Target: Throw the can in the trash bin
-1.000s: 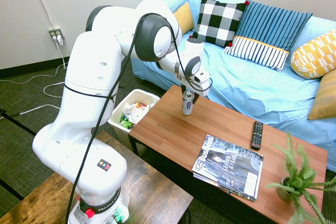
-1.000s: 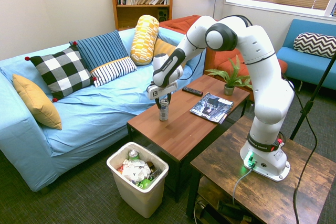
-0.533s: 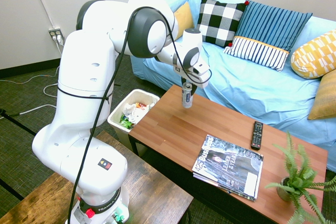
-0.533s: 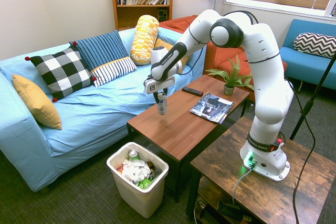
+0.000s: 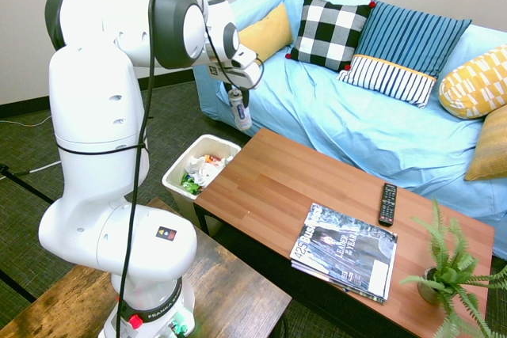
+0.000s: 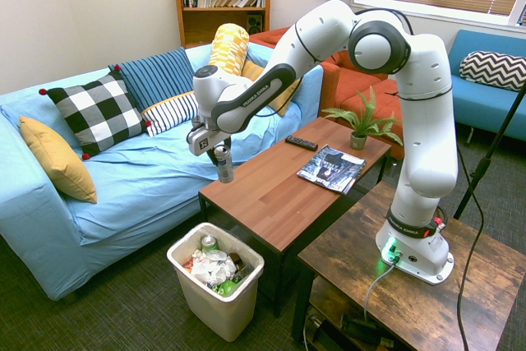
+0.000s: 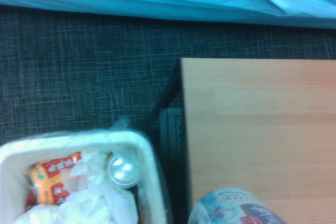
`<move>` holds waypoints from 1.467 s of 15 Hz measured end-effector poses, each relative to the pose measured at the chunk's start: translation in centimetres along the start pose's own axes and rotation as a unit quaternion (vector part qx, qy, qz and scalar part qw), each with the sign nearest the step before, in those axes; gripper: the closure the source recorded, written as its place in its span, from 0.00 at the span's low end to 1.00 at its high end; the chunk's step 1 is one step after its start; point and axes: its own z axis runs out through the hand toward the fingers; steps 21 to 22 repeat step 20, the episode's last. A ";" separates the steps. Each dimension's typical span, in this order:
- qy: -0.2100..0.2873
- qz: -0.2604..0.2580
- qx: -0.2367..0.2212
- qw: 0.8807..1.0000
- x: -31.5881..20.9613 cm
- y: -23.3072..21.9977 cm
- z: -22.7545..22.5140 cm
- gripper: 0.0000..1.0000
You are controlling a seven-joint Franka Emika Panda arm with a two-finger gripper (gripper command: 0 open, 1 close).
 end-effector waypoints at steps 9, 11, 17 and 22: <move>0.025 -0.065 -0.033 0.997 -13.6 -3.2 3.8 0.00; 0.026 -0.066 -0.037 0.997 -13.9 -3.3 4.5 0.00; 0.030 -0.068 -0.040 0.996 -14.2 -3.6 5.1 0.00; 0.041 -0.062 -0.044 0.996 -13.2 -3.6 4.5 0.00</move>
